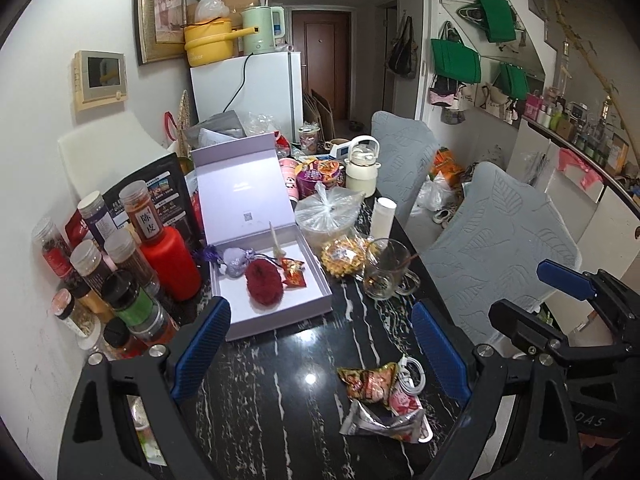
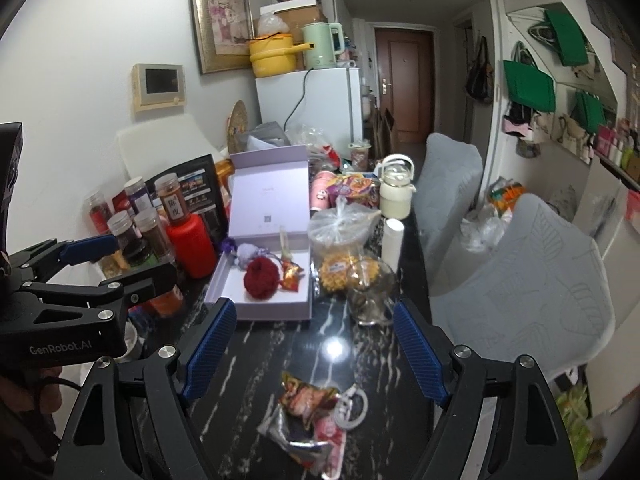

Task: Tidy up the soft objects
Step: 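Reach the left tool to the green-gold cereal bag while the right tool reaches the white cable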

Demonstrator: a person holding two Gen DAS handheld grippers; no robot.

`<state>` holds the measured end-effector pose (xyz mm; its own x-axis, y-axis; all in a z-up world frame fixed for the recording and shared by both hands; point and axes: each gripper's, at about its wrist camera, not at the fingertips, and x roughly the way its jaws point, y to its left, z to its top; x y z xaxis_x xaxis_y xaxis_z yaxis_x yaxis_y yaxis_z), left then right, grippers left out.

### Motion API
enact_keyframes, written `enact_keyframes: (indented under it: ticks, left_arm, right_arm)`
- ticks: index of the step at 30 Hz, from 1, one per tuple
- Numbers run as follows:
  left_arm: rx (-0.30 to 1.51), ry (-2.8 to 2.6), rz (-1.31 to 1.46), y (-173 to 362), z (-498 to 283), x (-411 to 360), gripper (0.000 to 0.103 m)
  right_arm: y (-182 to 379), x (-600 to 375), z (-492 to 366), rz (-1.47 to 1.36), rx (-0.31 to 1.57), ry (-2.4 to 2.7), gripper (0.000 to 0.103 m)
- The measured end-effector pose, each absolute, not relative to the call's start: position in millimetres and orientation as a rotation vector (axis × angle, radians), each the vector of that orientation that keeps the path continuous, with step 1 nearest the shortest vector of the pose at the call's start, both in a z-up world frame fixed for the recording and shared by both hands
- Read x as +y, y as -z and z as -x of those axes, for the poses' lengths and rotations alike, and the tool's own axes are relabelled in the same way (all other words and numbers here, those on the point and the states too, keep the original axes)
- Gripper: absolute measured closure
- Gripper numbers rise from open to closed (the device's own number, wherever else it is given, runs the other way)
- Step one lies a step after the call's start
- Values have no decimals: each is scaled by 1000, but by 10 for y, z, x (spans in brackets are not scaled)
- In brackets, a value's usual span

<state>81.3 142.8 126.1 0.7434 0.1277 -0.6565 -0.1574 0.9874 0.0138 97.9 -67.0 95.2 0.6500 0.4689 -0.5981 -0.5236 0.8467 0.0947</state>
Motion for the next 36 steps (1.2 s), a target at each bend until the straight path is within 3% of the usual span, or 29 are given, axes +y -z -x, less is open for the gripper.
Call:
enact_keyframes:
  ticks: [18, 36]
  left_arm:
    - [845, -50, 129, -682, -550, 1023, 10]
    - [1040, 49, 154, 140, -824, 921, 10]
  right_arm:
    - [-412, -1304, -725, 37, 776, -482, 21]
    - [331, -1436, -888, 15, 979, -425, 21]
